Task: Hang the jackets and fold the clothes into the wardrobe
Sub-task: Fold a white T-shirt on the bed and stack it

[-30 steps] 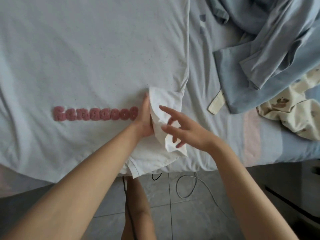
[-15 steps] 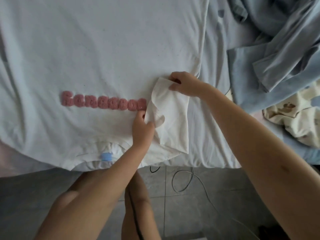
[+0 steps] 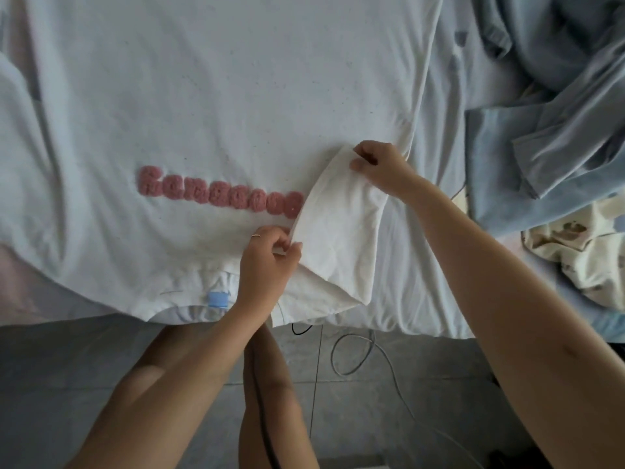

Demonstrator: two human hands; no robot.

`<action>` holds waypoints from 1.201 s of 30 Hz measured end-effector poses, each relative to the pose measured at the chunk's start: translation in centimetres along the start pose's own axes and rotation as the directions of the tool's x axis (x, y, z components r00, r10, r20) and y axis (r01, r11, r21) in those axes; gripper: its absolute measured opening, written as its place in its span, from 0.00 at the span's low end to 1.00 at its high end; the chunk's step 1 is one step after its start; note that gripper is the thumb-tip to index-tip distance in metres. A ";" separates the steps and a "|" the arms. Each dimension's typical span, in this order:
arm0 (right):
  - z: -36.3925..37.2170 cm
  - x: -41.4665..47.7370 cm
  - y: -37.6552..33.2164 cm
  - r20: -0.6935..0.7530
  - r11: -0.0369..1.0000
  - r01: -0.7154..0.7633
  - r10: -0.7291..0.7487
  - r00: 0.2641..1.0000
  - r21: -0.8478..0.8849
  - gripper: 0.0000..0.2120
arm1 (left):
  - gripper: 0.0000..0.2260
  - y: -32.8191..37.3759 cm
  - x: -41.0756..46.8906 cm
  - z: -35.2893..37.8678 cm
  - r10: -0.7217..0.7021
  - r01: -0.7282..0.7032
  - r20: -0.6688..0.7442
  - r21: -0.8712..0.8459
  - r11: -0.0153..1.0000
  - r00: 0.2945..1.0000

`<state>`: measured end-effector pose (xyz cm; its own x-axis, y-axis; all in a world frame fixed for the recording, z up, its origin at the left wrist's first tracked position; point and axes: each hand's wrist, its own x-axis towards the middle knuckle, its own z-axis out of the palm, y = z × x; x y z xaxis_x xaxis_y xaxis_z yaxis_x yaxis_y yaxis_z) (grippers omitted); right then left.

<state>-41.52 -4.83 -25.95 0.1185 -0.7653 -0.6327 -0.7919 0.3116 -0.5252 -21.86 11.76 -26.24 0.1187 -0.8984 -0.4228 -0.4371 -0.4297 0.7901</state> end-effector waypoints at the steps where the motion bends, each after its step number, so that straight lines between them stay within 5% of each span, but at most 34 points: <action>1: -0.3 0.0 0.0 -0.022 0.996 -0.015 0.017 1.000 0.089 0.11 | 0.08 0.0 0.0 -0.4 -0.004 0.003 -0.034 -0.024 1.000 0.999; 4: -0.9 0.3 -0.3 -0.008 0.958 -0.053 0.057 0.998 0.283 0.13 | 0.08 -0.3 0.3 -1.4 -0.030 0.024 -0.103 -0.063 0.998 0.994; 14: 0.5 0.7 -0.4 -0.152 0.936 -0.040 0.100 0.983 0.350 0.05 | 0.07 -0.8 1.7 -1.0 -0.109 0.107 -0.257 -0.023 0.994 0.960; 16: 1.9 0.3 0.0 -0.363 0.982 0.002 0.067 0.930 0.186 0.08 | 0.09 -0.8 1.5 -0.6 -0.036 0.078 -0.306 0.127 0.989 0.951; 18: 4.3 -1.1 0.2 -0.576 0.961 0.087 -0.228 0.785 -0.262 0.15 | 0.15 -0.7 1.5 0.1 0.179 -0.073 -0.263 0.366 0.928 0.948; 19: 5.7 -1.7 0.2 -0.536 0.889 0.202 -0.415 0.735 -0.412 0.18 | 0.19 -0.8 1.6 0.6 0.300 -0.195 -0.151 0.481 0.855 0.942; 21: 8.3 -2.6 1.1 -0.167 0.619 0.487 -0.708 0.686 -0.616 0.24 | 0.28 -1.6 2.0 1.5 0.402 -0.390 0.136 0.637 0.664 0.906; 23: 8.7 -1.9 3.5 0.155 0.369 0.592 -0.743 0.651 -0.717 0.28 | 0.40 -2.8 2.5 2.0 0.297 -0.404 0.280 0.726 0.556 0.913; 24: 8.0 -1.0 4.4 0.170 0.356 0.556 -0.710 0.683 -0.751 0.29 | 0.44 -3.3 2.7 2.1 0.247 -0.388 0.300 0.753 0.532 0.921; 28: 6.0 1.2 5.1 -0.107 0.561 0.273 -0.552 0.827 -0.781 0.30 | 0.54 -3.9 3.1 2.6 0.166 -0.352 0.312 0.783 0.513 0.935; 32: 9.4 -1.7 2.5 -0.466 0.840 -0.009 -0.292 0.835 -0.542 0.30 | 0.59 -3.4 2.9 2.7 0.118 -0.313 0.297 0.787 0.532 0.948; 36: 15.0 -9.7 4.7 -0.388 0.880 -0.006 -0.203 0.899 -0.474 0.30 | 0.57 -3.4 3.0 2.5 0.114 -0.331 0.323 0.768 0.548 0.940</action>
<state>-37.39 12.51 -30.83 0.0343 -0.9698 -0.2414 -0.9820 0.0122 -0.1886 -22.25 10.75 -31.31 -0.2261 -0.8638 -0.4502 -0.9639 0.1316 0.2317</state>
